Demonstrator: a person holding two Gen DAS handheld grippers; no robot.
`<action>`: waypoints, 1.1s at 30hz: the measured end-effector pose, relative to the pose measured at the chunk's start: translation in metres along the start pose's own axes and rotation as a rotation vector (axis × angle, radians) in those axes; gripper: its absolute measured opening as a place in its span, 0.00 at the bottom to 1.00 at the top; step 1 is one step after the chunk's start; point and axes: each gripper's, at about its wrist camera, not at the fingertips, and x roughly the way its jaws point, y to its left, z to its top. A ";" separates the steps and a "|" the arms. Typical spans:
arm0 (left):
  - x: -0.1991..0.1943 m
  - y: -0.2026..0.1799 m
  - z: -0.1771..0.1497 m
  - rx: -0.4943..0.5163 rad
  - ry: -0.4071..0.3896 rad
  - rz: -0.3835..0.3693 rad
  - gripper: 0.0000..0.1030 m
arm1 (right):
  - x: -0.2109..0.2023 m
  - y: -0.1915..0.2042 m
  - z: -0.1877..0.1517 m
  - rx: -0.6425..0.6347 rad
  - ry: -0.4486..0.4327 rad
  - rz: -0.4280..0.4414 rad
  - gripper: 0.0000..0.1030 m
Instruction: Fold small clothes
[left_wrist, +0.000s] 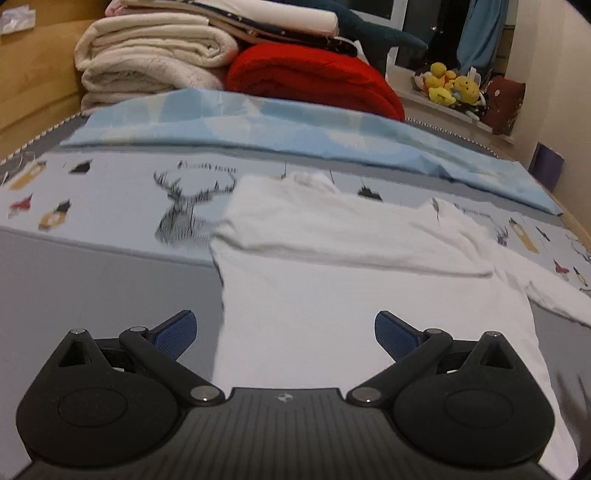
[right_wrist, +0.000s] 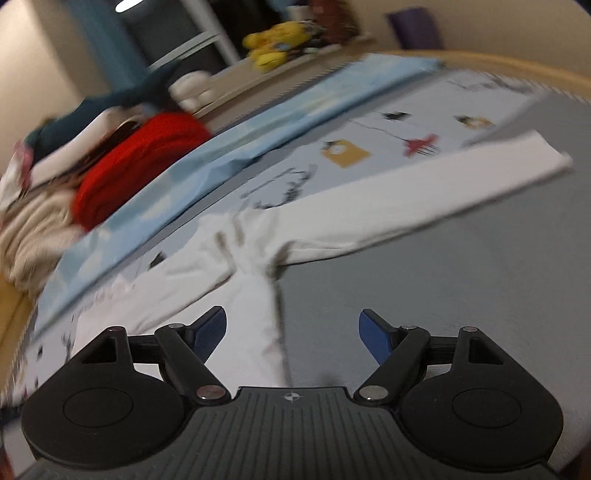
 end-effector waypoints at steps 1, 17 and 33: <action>0.001 -0.003 -0.004 0.003 0.007 0.009 1.00 | 0.000 -0.007 0.003 0.030 -0.008 -0.012 0.78; 0.044 0.002 0.012 -0.043 0.033 0.066 1.00 | 0.009 -0.060 0.028 0.205 -0.013 -0.051 0.78; 0.095 0.045 0.052 -0.140 0.068 0.137 1.00 | 0.104 -0.200 0.120 0.462 -0.251 -0.427 0.82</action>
